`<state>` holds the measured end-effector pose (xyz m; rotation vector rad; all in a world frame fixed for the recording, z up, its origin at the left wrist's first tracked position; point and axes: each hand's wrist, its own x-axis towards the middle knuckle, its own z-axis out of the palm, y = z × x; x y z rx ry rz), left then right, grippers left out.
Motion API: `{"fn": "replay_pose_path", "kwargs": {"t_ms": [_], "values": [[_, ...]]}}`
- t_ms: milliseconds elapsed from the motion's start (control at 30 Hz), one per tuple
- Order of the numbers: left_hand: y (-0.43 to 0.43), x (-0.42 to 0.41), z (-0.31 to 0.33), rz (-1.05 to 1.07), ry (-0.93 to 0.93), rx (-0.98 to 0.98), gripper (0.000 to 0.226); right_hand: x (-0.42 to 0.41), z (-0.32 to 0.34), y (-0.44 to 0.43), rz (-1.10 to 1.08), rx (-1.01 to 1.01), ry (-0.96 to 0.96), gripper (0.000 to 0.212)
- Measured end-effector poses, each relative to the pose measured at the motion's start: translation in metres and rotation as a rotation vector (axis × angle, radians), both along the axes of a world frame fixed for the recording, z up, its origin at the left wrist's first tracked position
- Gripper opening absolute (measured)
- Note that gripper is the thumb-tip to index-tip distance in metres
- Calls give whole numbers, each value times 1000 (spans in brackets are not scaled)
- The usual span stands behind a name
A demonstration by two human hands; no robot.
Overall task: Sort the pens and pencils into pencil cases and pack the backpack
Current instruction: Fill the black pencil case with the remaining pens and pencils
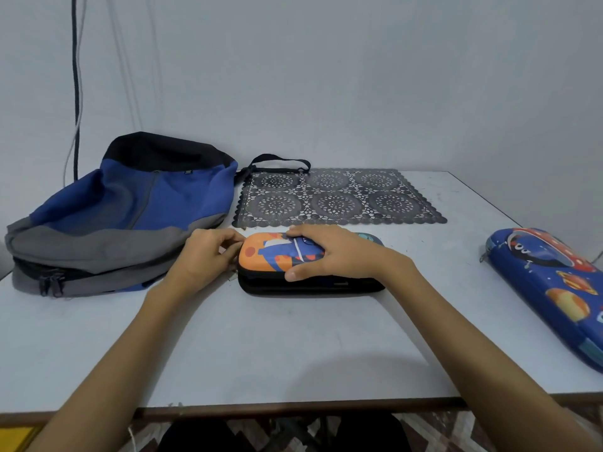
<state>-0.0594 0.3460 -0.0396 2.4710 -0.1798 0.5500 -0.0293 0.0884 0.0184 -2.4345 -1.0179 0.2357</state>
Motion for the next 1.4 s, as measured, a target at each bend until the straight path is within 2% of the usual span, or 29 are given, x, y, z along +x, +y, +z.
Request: {"fn": "replay_pose_path", "kwargs": {"t_ms": [133,500,600,700,833,967,1033,1100,1167,1300,1400], "values": [[0,-26,4,94,-10,-47,15,0,-1,1,-3,-3,-10,75],[-25,-91,-2,127,-1,-153,16,-6,1,5,-11,-26,-33,75],[-44,-103,-1,85,10,-238,11,-7,2,5,-12,-35,-42,76],[-66,-108,-1,50,-9,-197,12,-9,2,5,-4,-45,-61,77],[-76,-105,0,9,-3,-258,9,-9,1,5,9,-47,-76,78],[-77,-107,-2,48,-14,-321,6,-8,-2,2,51,-35,-120,79],[-76,-108,-3,82,-19,-346,10,-10,-6,1,90,40,-281,72],[-77,-108,-2,103,-17,-376,12,-16,-16,1,163,129,-557,51],[-78,-108,-2,113,-7,-407,15,-27,-27,4,218,192,-750,27],[-79,-107,-1,126,9,-432,18,-41,-42,12,241,276,-917,10],[-77,-108,0,88,20,-473,14,-41,-48,19,278,251,-991,11]]}}
